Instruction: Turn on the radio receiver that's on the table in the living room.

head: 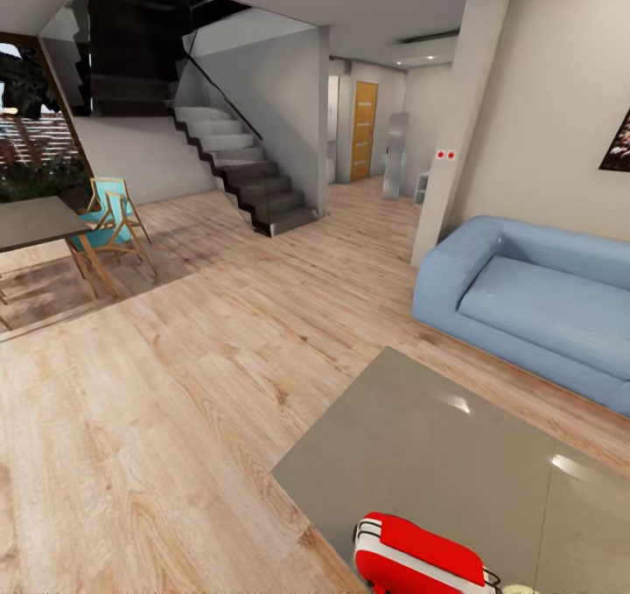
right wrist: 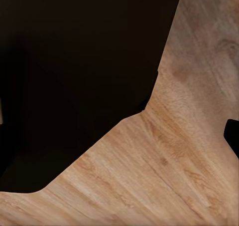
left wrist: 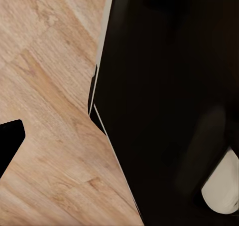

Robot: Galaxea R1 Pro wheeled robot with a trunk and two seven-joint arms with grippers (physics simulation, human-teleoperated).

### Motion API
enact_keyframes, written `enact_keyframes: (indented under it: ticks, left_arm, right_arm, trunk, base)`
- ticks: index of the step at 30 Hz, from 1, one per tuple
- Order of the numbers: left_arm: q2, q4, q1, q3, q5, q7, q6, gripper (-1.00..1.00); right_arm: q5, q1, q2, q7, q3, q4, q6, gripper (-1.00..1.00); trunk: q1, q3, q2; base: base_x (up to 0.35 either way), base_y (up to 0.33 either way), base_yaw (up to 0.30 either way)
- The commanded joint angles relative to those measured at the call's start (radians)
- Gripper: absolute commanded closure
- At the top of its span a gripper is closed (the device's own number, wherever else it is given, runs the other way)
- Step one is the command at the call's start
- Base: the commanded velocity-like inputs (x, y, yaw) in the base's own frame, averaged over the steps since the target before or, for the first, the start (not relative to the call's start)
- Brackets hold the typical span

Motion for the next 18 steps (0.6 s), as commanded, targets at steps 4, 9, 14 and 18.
enact_keyframes:
  ticks: [4,9,14,18]
  left_arm:
    - [-0.001,0.0,0.0,0.0,0.0,0.0,-0.001,-1.0]
    - [0.0,0.0,0.0,0.0,0.0,0.0,-0.001,-1.0]
    - [0.0,0.0,0.0,0.0,-0.001,0.0,-0.002,-1.0]
    - [0.001,0.0,0.0,0.0,-0.001,0.0,-0.001,-1.0]
  right_arm:
    - [0.0,0.0,0.0,0.0,0.001,0.0,0.0,-1.0]
    - [0.0,0.0,0.0,0.0,0.0,0.0,0.0,-1.0]
    - [0.0,0.0,0.0,0.0,0.0,0.0,0.0,-1.0]
    - [0.0,0.0,0.0,0.0,0.0,0.0,0.0,-1.0]
  trunk:
    - [0.0,-0.006,0.0]
    - [0.0,-0.015,0.0]
    - [0.0,-0.023,0.0]
    - [0.0,-0.029,0.0]
  base:
    - [0.0,0.0,0.0]
    - [0.0,0.0,0.0]
    - [0.0,0.0,0.0]
    - [0.0,0.0,0.0]
